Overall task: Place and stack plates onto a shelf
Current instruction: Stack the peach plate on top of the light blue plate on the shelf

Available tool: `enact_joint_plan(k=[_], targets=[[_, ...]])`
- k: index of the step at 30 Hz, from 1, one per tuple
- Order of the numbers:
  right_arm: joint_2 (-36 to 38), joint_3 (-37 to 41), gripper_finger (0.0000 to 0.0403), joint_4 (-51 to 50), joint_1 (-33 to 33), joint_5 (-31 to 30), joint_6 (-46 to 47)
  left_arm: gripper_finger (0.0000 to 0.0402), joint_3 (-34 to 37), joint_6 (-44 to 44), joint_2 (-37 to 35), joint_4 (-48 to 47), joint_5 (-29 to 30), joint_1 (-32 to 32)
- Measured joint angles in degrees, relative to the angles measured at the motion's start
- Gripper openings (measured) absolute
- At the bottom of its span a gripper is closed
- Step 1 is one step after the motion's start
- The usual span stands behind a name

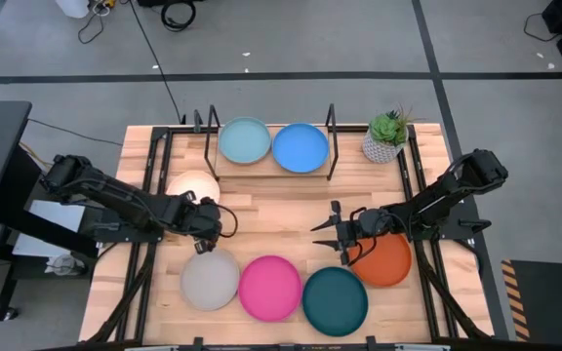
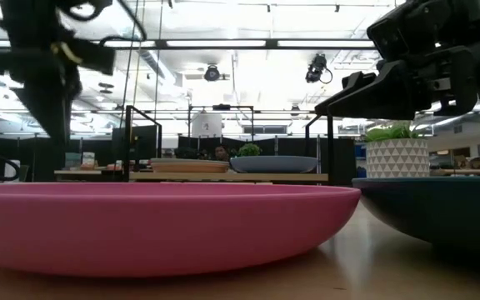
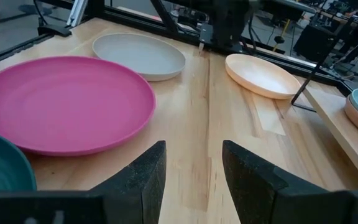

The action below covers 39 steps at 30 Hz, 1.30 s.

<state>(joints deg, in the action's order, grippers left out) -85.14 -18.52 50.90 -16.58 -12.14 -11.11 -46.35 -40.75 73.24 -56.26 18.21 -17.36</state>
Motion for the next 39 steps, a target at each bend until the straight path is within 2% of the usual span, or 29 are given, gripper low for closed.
enact_joint_plan(k=[8, 18, 39], targets=[[0.0, 0.0, 0.0164, 0.06, 0.0, 0.33, -0.63, 0.0142, 8.88, 0.18, 1.7, 6.98, 0.34, 4.66], [0.0, 0.0, 0.0164, 0.46, 0.0, 0.42, -0.87, 0.0142, 15.06, 8.21, 1.67, 16.11, -6.86, 9.89], [0.02, 0.0, 0.0164, 0.84, 0.09, 1.88, -0.27, 0.0142, 16.65, 12.52, 1.52, 17.41, -9.06, 11.11]])
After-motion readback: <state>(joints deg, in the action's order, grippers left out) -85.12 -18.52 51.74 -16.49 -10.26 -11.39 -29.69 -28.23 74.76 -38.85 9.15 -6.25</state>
